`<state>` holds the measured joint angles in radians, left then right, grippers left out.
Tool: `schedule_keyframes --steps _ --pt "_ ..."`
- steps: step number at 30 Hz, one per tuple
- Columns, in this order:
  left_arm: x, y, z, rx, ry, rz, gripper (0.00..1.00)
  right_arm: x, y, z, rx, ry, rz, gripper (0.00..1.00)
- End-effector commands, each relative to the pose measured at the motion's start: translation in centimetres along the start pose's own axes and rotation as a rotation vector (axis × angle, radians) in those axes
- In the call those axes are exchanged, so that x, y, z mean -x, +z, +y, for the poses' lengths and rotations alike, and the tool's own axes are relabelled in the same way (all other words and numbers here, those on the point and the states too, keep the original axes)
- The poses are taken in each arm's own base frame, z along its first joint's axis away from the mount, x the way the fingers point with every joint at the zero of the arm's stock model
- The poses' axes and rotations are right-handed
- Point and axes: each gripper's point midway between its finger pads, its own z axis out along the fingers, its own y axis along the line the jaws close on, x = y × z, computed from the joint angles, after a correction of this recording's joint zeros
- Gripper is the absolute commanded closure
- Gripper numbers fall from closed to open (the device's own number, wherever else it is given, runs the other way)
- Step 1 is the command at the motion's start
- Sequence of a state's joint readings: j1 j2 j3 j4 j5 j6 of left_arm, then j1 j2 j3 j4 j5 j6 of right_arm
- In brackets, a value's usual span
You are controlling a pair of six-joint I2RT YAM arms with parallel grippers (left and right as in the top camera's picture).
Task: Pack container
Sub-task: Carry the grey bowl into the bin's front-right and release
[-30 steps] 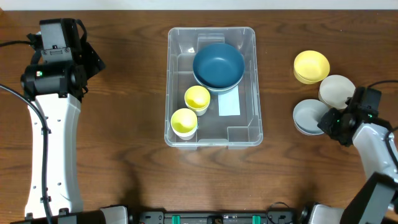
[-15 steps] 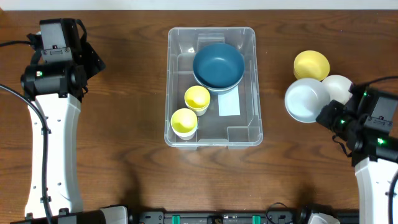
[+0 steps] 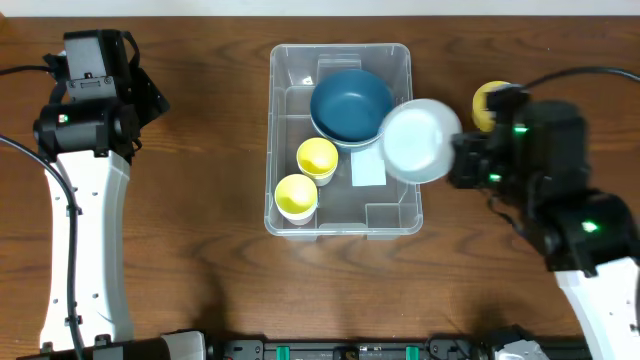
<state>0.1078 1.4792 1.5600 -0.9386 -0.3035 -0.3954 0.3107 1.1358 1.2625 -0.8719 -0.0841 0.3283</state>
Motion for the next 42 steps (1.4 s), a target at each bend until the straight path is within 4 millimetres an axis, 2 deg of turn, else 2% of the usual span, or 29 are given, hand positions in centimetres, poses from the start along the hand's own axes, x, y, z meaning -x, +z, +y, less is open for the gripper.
schedule_keyframes --steps 1,4,10,23,30,36,42 --pt "0.7 -0.4 0.4 0.015 -0.014 -0.022 0.02 -0.4 2.0 1.0 -0.065 -0.065 0.032 0.96" --pt "0.7 -0.4 0.4 0.015 -0.014 -0.022 0.02 -1.6 4.4 2.0 -0.079 -0.103 0.086 0.96" --pt "0.7 -0.4 0.4 0.015 -0.014 -0.022 0.02 -3.5 8.0 2.4 -0.117 -0.142 0.183 0.95" --pt "0.7 -0.4 0.4 0.015 -0.014 -0.022 0.02 -7.7 13.7 2.4 -0.162 -0.186 0.349 0.95" --pt "0.7 -0.4 0.4 0.015 -0.014 -0.022 0.02 -9.3 15.4 1.9 -0.184 -0.196 0.407 0.95" --pt "0.7 -0.4 0.4 0.015 -0.014 -0.022 0.02 -9.6 15.8 1.8 -0.189 -0.197 0.418 0.91" --pt "0.7 -0.4 0.4 0.015 -0.014 -0.022 0.02 -9.6 15.8 1.8 -0.188 -0.197 0.417 0.75"
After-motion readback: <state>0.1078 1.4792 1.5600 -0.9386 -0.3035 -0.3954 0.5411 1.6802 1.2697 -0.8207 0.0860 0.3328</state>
